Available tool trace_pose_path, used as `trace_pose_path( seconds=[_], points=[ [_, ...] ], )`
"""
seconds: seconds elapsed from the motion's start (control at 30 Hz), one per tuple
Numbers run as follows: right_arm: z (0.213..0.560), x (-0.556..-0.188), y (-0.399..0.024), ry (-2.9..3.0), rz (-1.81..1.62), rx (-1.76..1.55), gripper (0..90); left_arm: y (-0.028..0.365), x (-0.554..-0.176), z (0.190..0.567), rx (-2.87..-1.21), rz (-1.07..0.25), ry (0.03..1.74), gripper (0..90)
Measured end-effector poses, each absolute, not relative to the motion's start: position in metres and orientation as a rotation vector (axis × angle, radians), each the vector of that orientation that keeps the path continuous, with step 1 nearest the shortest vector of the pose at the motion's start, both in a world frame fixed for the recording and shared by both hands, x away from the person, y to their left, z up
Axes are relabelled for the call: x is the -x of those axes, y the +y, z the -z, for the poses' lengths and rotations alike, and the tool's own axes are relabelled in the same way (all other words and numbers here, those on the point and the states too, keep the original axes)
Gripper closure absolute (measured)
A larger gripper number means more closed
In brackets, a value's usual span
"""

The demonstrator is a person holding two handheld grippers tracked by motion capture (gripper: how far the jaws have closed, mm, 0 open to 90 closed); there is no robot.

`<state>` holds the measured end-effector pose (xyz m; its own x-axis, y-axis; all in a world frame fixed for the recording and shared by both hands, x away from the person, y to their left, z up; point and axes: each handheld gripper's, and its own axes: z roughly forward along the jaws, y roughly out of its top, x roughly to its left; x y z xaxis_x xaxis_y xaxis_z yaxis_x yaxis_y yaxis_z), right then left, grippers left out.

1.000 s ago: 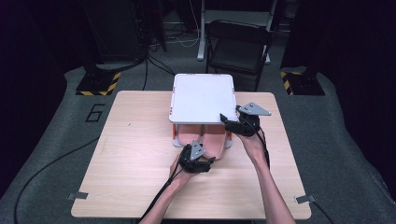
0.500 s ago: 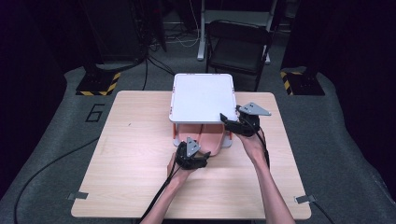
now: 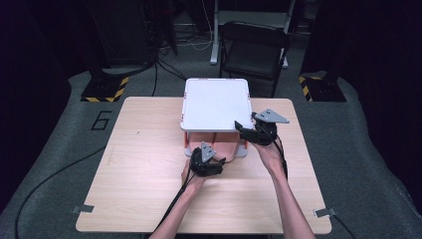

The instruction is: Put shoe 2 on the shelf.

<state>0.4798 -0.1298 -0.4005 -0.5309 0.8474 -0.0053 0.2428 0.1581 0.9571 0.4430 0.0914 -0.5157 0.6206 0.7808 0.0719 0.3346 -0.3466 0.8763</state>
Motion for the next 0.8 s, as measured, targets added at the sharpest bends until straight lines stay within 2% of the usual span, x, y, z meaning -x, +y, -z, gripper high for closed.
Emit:
trace_pose_path(
  seconds=[0.47, 0.8],
  points=[
    [0.401, -0.480, -0.131, 1.880, -1.386, -1.032, 22.8, 0.087, -0.460, 0.516, -1.899, -0.660, 0.945, 26.0],
    [0.401, -0.480, -0.131, 1.872, -1.392, -1.033, 22.8, 0.087, -0.465, 0.514, -1.899, -0.627, 0.956, 25.0]
  ],
)
